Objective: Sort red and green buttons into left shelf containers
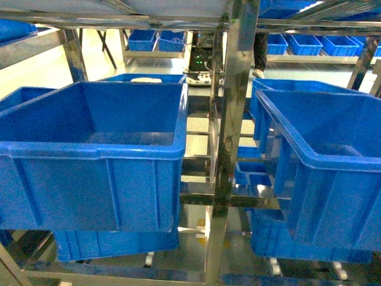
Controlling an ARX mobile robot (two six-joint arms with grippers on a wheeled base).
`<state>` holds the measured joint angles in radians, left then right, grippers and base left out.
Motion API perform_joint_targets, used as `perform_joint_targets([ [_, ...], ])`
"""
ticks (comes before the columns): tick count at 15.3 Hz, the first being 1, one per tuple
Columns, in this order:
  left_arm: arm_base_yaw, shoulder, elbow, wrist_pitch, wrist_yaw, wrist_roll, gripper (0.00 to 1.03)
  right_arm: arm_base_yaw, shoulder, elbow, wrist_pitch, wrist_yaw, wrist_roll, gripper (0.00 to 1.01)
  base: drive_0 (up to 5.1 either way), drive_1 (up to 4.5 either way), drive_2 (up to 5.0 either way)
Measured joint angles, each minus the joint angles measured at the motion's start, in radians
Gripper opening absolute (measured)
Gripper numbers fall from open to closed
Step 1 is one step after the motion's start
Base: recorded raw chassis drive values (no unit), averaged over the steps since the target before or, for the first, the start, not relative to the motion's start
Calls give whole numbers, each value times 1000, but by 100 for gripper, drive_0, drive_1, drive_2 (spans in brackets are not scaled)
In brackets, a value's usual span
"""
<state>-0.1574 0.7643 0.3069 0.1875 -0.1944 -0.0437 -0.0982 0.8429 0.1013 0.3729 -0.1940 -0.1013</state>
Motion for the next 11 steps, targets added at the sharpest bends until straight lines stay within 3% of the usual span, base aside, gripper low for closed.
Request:
perform_joint_targets([
  [7, 0, 1, 0, 2, 0, 0, 25, 0, -1, 0, 4, 0, 0, 26, 4, 411, -402],
  [11, 0, 5, 0, 0, 0, 0, 25, 0, 6, 0, -1, 0, 0, 26, 0, 0, 0],
])
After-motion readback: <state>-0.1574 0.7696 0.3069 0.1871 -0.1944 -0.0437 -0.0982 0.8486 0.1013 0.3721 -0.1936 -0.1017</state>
